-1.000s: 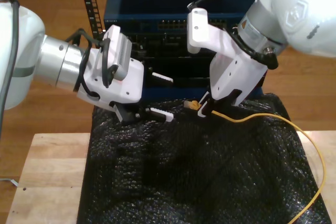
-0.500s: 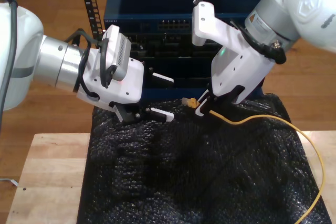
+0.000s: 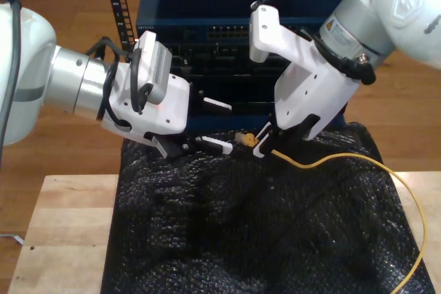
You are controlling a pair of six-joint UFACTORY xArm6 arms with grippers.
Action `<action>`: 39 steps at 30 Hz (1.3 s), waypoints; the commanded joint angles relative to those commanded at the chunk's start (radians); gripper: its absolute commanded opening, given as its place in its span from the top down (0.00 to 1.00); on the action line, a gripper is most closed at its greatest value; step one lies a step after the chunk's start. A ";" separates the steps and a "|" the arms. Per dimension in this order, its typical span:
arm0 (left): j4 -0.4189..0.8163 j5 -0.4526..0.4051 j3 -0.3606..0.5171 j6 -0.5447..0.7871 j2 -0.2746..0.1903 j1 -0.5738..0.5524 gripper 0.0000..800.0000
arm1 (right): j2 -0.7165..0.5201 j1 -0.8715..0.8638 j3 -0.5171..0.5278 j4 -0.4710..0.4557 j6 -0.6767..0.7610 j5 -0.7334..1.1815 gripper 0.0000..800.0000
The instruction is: Grab the cable and plug it in
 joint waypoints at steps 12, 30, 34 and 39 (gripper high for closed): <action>-0.005 0.032 -0.002 0.000 0.002 -0.002 0.39 | 0.000 0.003 0.002 0.008 -0.014 -0.002 1.00; -0.003 0.052 0.000 -0.009 0.008 -0.009 0.52 | -0.008 0.003 0.005 0.006 -0.020 -0.002 0.99; -0.003 0.058 0.002 -0.055 0.008 -0.009 0.61 | -0.011 0.003 0.006 0.006 -0.025 -0.003 0.99; -0.003 0.066 0.002 -0.061 0.008 -0.009 0.64 | -0.009 0.003 0.006 0.005 -0.025 -0.003 0.99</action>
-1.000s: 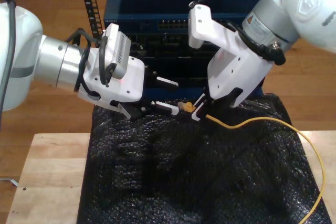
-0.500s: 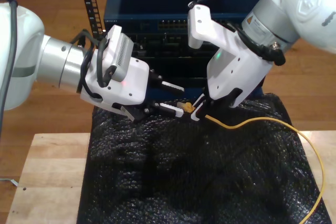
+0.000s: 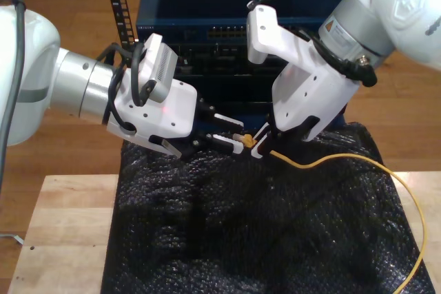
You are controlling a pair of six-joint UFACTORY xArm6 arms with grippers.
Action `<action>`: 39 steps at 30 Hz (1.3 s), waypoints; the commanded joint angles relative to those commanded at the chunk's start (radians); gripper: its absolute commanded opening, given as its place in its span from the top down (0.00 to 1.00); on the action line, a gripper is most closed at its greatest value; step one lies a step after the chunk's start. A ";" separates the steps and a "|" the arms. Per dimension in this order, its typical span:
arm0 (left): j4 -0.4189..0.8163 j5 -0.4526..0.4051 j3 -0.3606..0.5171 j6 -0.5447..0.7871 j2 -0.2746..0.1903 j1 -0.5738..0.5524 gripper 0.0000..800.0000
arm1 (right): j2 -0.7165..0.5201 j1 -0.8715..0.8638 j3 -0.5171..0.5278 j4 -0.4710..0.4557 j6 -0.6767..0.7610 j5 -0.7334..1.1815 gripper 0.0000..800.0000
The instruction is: Grab the cable and plug it in
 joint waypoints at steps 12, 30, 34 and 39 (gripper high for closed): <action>0.002 0.000 0.003 0.005 0.003 0.002 0.87 | 0.000 0.000 0.000 0.000 -0.002 0.000 0.99; 0.002 0.032 0.000 0.000 0.003 -0.006 1.00 | -0.005 0.000 -0.006 0.002 -0.121 0.000 0.09; 0.003 0.032 -0.005 0.000 0.006 -0.005 1.00 | -0.002 0.000 -0.026 -0.002 -0.129 0.000 0.02; 0.002 0.058 -0.008 -0.002 0.031 -0.005 1.00 | 0.006 -0.029 -0.037 0.002 -0.129 0.000 0.01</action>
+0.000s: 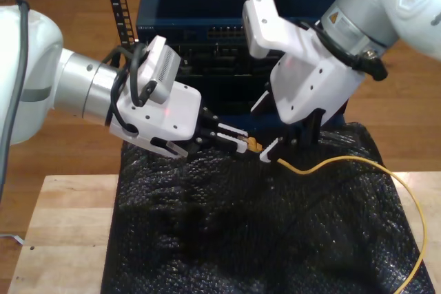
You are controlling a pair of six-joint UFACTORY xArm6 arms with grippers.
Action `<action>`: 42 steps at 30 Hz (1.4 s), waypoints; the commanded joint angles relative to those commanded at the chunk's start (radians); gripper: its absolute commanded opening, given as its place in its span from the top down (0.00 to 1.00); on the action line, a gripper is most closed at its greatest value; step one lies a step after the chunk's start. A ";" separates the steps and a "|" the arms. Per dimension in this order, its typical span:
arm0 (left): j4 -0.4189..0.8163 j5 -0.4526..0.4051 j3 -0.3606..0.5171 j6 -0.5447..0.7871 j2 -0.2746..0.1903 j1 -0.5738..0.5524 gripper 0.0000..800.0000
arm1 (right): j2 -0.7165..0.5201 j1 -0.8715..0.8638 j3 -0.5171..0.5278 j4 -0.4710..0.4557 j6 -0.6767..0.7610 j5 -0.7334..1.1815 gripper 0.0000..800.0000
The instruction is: Grab the cable and plug it in
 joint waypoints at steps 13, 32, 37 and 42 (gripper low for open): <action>0.002 0.098 0.000 -0.060 0.035 0.049 1.00 | -0.057 -0.038 -0.021 0.083 -0.003 -0.006 0.02; -0.140 0.218 -0.028 -0.215 0.147 0.152 1.00 | -0.278 -0.040 0.110 0.103 -0.140 -0.123 0.03; -0.187 0.281 -0.035 -0.216 0.186 0.184 1.00 | -0.344 -0.034 0.176 0.147 -0.204 -0.207 0.06; -0.198 0.341 -0.043 -0.226 0.219 0.204 1.00 | -0.397 -0.028 0.215 0.209 -0.325 -0.216 0.09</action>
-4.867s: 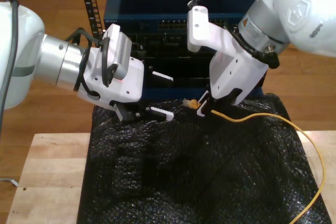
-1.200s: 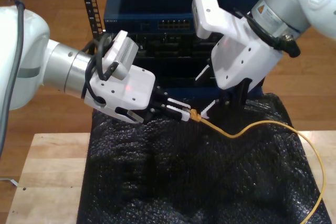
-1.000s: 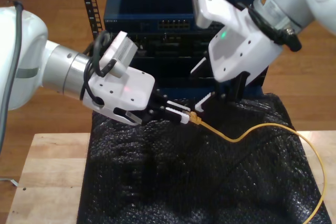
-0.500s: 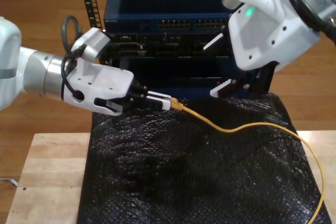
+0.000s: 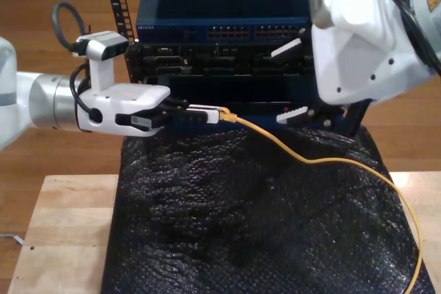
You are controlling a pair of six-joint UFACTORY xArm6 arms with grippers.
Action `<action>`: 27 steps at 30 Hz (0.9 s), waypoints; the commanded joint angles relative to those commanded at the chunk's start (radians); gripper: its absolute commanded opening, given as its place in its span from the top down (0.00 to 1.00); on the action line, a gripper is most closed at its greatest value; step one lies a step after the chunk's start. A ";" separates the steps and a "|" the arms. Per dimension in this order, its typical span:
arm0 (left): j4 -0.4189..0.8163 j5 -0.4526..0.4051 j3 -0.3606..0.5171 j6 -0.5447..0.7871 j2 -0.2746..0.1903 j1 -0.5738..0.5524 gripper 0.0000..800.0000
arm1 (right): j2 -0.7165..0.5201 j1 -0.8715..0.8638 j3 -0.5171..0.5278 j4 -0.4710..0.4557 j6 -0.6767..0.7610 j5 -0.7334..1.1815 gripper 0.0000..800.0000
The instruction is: Grab the cable and plug it in
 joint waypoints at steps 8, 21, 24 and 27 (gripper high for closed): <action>-0.043 0.109 -0.012 -0.026 0.037 0.003 1.00 | -0.020 0.025 0.009 0.032 -0.046 -0.012 0.01; -0.051 0.196 -0.020 -0.041 0.064 0.003 0.99 | -0.037 0.160 0.092 0.029 -0.101 -0.209 0.01; -0.055 0.215 -0.020 -0.072 0.072 0.003 0.99 | -0.051 0.181 0.123 0.029 -0.135 -0.270 0.01; -0.055 0.222 -0.018 -0.089 0.080 0.003 0.99 | -0.081 0.199 0.163 0.032 -0.160 -0.334 0.01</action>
